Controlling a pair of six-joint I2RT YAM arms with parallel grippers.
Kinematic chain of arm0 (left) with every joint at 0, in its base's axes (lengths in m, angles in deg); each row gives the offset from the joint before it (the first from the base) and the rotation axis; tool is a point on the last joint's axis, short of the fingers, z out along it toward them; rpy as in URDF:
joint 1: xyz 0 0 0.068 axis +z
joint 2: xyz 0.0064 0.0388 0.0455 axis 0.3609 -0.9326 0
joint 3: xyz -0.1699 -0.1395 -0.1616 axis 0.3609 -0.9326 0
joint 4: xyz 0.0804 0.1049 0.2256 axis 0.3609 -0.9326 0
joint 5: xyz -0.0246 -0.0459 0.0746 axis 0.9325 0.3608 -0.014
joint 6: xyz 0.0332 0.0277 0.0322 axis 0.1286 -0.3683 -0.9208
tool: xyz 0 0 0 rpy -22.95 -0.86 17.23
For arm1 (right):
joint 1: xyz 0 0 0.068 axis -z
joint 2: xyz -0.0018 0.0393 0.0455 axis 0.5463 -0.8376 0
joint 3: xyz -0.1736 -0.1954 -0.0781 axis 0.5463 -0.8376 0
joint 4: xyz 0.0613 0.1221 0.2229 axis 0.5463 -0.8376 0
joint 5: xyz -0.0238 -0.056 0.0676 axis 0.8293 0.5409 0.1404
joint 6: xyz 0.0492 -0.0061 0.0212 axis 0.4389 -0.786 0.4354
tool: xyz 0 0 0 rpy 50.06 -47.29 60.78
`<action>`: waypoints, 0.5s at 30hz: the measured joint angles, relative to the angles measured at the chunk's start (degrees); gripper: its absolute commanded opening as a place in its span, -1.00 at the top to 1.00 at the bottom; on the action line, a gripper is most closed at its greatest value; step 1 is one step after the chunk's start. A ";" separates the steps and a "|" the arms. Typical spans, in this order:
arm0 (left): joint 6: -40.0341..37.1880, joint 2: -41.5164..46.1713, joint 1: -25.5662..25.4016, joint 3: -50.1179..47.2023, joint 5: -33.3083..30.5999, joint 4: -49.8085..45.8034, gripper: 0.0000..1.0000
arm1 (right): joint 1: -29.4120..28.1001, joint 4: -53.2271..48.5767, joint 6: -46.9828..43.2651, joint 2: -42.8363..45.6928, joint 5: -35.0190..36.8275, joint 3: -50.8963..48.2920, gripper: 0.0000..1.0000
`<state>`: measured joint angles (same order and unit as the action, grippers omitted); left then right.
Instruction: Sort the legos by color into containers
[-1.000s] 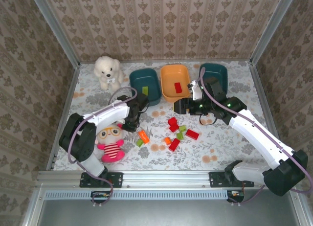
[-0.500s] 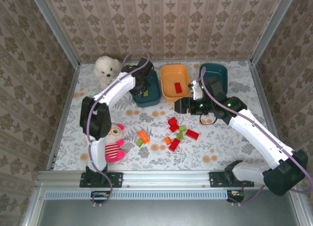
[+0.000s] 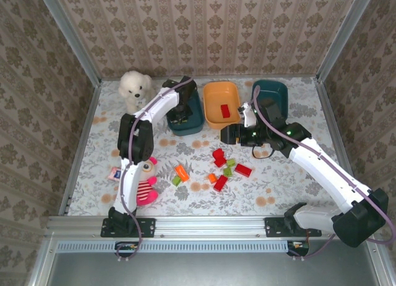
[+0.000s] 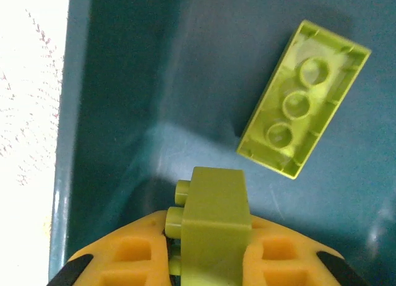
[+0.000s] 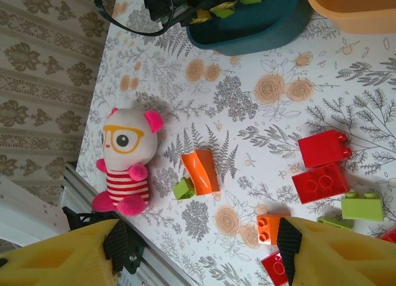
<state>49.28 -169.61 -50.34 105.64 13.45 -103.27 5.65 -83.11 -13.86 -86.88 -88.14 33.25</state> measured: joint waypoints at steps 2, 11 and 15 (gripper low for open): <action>-0.61 -0.52 -0.04 0.00 0.37 -0.68 0.25 | -0.02 0.02 0.00 -0.63 0.00 0.00 -0.36; -1.18 -0.83 -0.07 0.83 1.66 -1.51 -0.04 | -2.25 -1.11 -3.13 -4.87 0.94 0.26 -0.37; -1.14 1.14 -0.07 1.55 1.75 -1.75 -0.14 | -7.06 -2.40 -6.05 -9.01 2.36 2.49 -0.42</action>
<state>48.14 -168.47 -50.41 107.20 15.20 -105.02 -1.41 -85.51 -19.92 -95.89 -85.78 35.74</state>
